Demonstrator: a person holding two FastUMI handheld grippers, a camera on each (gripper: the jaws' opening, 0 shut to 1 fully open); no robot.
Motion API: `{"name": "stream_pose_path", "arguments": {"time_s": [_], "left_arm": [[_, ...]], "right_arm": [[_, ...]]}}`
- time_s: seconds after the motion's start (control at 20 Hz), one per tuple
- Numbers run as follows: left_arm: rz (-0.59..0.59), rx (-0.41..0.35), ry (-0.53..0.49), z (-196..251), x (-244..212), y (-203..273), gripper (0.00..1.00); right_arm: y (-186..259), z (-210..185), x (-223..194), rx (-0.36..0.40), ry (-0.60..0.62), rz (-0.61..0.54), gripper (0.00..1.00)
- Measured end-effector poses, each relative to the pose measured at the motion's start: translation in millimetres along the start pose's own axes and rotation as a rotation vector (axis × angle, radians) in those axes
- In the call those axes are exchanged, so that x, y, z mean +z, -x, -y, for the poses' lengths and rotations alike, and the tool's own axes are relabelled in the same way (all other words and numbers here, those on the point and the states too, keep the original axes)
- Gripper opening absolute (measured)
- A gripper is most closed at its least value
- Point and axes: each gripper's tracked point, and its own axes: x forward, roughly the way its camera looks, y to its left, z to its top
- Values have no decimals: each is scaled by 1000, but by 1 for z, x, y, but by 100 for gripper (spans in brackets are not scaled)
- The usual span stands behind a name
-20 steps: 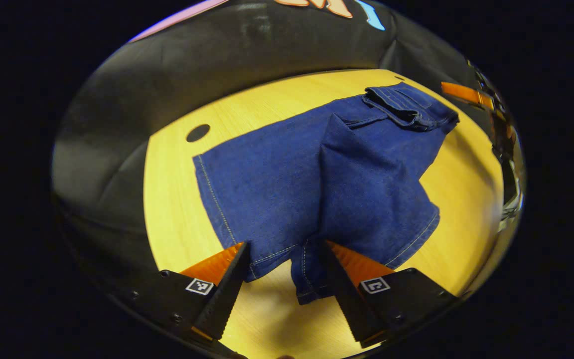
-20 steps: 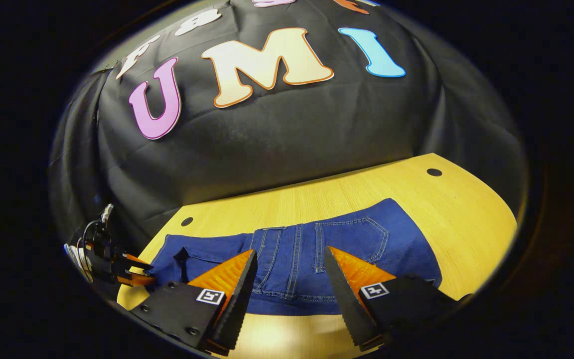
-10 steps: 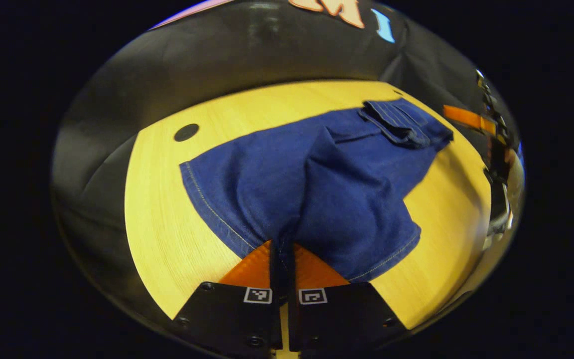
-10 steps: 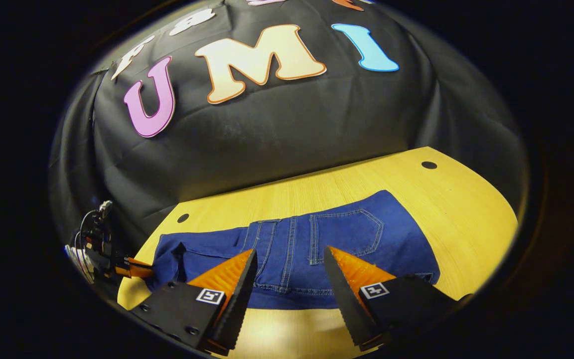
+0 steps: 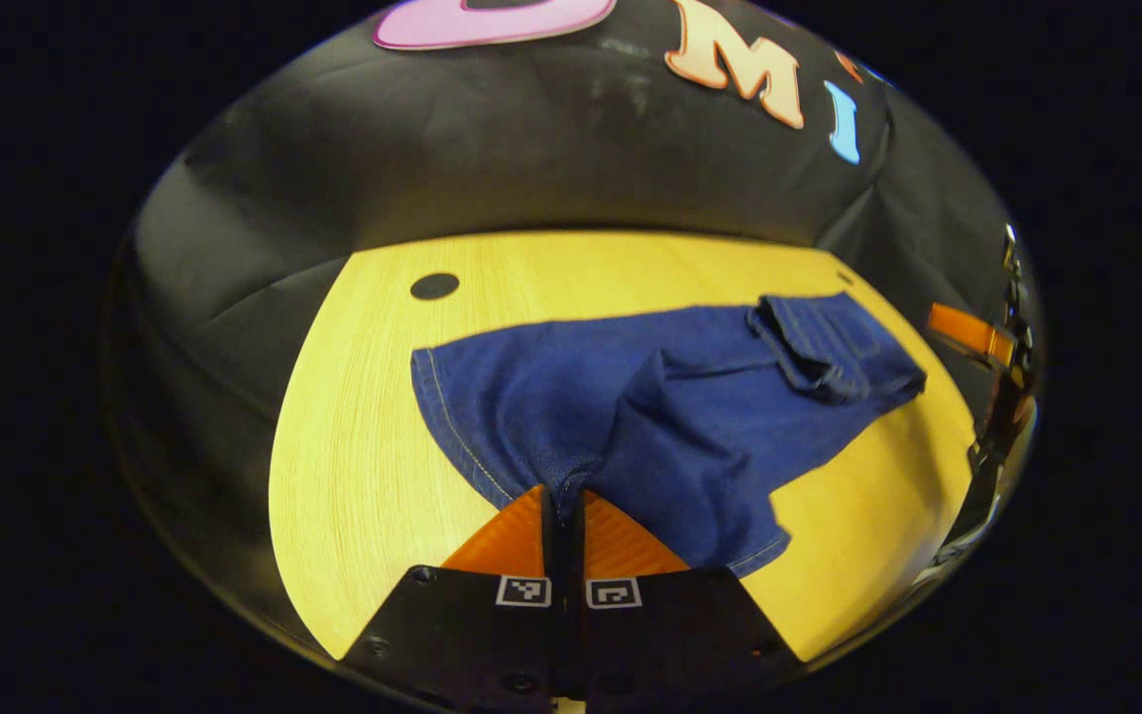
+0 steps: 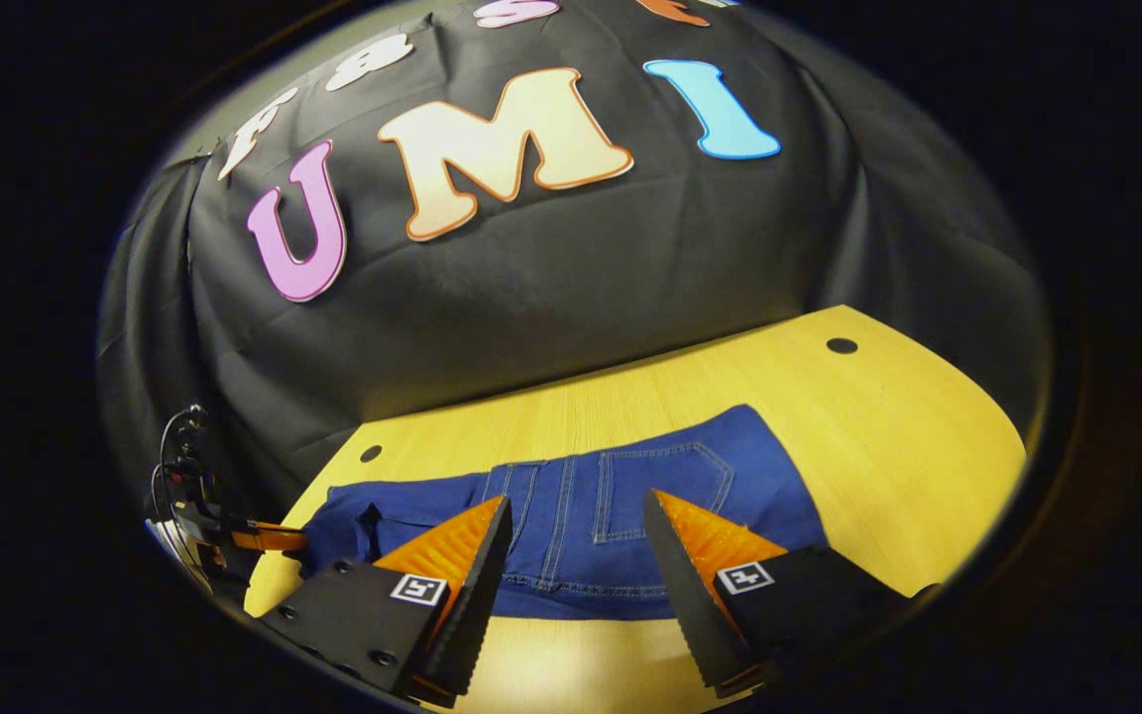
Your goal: Grasp the waist and the cuffs of the jeans and fold them to make the two legs overlap; first hold the waist and fold one-third of the jeans toward the cuffs, then hold the cuffs and fold the remaining one-third in the same direction to finish folding.
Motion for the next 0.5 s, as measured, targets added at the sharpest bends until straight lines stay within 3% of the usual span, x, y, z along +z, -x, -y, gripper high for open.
{"name": "stream_pose_path", "arguments": {"time_s": [0.25, 0.5], "left_arm": [[125, -73, 112, 62, 51, 11, 0], [203, -157, 95, 131, 104, 17, 0]], "right_arm": [[10, 25, 20, 20, -26, 10, 83], [30, 53, 45, 26, -47, 38, 83]]}}
